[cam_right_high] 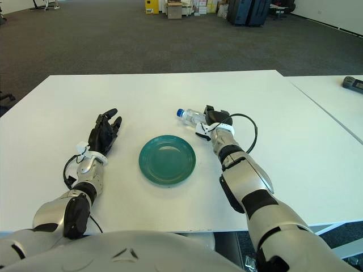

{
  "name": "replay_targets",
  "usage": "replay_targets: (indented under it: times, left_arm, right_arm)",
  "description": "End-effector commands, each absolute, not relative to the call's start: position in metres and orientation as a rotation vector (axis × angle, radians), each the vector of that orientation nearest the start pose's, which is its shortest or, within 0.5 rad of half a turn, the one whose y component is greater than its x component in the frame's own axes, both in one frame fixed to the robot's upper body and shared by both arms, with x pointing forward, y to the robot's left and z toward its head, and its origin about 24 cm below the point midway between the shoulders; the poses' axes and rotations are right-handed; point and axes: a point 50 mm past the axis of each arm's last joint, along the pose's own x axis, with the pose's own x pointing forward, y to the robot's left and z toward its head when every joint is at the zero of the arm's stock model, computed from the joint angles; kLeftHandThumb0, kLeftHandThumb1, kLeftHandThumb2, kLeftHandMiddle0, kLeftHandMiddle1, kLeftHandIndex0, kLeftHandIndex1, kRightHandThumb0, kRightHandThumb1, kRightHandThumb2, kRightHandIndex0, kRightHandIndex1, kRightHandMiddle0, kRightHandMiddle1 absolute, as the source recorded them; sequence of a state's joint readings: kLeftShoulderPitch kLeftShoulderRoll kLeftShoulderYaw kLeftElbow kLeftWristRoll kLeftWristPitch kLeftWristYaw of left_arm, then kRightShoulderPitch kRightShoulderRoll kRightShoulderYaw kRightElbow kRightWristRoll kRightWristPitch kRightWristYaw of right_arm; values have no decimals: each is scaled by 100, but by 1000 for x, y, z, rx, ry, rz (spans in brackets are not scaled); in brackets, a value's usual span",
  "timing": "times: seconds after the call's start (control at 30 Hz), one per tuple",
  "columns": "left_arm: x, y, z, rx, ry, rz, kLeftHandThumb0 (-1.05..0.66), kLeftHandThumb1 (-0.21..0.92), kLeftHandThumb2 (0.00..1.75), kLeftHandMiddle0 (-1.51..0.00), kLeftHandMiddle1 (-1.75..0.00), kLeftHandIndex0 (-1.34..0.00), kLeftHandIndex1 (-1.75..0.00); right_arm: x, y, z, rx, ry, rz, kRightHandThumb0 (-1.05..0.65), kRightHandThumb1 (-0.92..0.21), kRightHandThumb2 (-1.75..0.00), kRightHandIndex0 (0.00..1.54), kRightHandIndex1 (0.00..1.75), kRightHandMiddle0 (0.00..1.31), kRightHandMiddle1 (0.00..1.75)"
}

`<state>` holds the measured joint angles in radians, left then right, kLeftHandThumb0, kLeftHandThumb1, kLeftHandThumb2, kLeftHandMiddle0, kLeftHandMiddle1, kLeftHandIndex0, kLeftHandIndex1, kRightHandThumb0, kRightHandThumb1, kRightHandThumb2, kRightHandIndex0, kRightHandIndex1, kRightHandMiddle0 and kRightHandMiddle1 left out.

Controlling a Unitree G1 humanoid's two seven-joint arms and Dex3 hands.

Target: Put the bottle into the plate.

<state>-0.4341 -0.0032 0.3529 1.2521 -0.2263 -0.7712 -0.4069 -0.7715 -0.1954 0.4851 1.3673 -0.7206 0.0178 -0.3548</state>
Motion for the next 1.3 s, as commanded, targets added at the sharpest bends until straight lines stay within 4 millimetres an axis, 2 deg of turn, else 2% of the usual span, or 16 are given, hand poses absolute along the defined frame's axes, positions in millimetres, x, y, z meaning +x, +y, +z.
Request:
replay_targets:
  times: [0.0,0.27,0.5,0.57,0.63,0.67,0.77,0.97,1.27]
  left_arm:
    - [268,162,-51,-319,56,-39,-86,92,94,-43,-5,-4,-106]
    - [268,162,-50,-308,56,-43,-87,92,94,-42,-4,-3,-106]
    - [268,162,-52,-313,69,-57,-87,92,95,-42,-4,-4,-106]
    - [267,162,-52,-313,74,-60,-87,92,95,-42,-4,-4,-106]
    - [267,162,-53,-306,81,-62,-87,92,95,-42,-4,-4,-106]
    - [267,162,-53,-303,84,-63,-88,92,95,-42,-4,-4,-106]
    - [266,162,-55,-282,100,-65,-87,92,96,-42,-4,-4,-106]
    - [264,160,-58,-233,131,-82,-87,92,97,-39,-2,-3,-105]
    - [263,158,-61,-175,174,-94,-90,92,98,-38,-2,-3,-106]
  right_arm:
    - [324,-167,-35,-1454,369,227,0,-39,-121,47,168,47,173]
    - [325,-168,-34,-1457,334,207,0,-43,-118,42,171,42,175]
    - [333,-165,-23,-1425,276,162,0,-44,-117,42,171,42,175]
    - [340,-162,-15,-1393,238,133,0,-39,-122,45,171,45,175]
    - [345,-158,-7,-1347,197,102,0,-29,-128,63,150,55,175]
    - [347,-157,-4,-1326,181,89,0,-21,-135,71,149,57,175]
    - [352,-152,6,-1252,107,52,0,-12,-147,80,153,58,175]
    - [355,-146,17,-1151,-15,28,0,-8,-157,80,168,57,175]
    - [357,-138,29,-1045,-143,34,0,-8,-159,78,173,56,175]
